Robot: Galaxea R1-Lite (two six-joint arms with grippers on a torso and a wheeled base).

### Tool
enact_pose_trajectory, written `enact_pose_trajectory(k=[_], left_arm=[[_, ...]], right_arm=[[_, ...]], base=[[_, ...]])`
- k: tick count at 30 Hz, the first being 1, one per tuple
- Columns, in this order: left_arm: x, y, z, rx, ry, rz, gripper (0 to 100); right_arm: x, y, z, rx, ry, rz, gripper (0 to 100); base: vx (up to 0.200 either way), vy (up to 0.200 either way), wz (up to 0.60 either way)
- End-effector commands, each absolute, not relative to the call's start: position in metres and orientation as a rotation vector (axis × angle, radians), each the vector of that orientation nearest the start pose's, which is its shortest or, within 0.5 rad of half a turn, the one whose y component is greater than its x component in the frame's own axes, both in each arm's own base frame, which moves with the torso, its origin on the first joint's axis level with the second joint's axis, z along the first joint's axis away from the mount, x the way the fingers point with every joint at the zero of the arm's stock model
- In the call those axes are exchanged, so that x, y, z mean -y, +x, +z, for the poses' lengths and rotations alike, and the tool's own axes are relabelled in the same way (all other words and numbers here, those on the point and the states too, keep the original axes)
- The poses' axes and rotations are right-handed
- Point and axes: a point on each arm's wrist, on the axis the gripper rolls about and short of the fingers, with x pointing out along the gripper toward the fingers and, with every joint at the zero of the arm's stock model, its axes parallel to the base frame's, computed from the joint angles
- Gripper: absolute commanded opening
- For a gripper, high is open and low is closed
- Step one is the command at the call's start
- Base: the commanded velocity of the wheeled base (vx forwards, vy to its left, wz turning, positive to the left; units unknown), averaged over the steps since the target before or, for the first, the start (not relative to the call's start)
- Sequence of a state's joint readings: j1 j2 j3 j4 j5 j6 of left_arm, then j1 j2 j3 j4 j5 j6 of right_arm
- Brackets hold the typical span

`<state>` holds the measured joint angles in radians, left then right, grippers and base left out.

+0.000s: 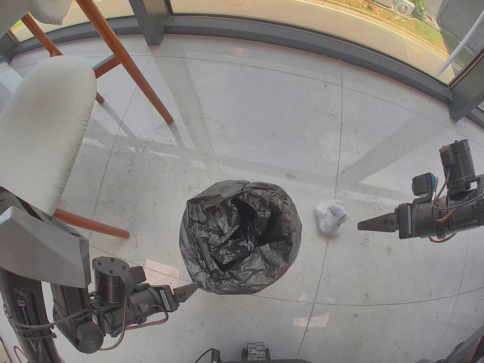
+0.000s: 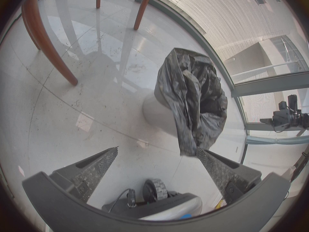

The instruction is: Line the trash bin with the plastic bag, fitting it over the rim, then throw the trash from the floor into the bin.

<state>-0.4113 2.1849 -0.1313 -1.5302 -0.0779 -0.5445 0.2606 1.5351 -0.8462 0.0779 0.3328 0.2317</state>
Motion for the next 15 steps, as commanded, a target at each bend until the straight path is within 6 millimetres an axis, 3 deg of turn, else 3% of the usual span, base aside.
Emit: enact_pose_trajectory(k=[1,7,15], left_arm=[[0.102,0.251,-0.006,-0.602,-0.446,-0.294,100],[0.101,0.255,-0.023,-0.633,-0.433,-0.251,100],[0.098,0.258,-0.031,-0.649,-0.434,-0.227,100]], right_arm=[[-0.071,0.235,0.176,-0.842,0.24,0.474,100],[-0.07,0.233,0.177,-0.838,0.242,0.472,100],[-0.069,0.233,0.177,-0.839,0.244,0.468,100]], base=[[0.0,0.0,0.0],[0.0,0.0,0.0],[0.0,0.0,0.0]])
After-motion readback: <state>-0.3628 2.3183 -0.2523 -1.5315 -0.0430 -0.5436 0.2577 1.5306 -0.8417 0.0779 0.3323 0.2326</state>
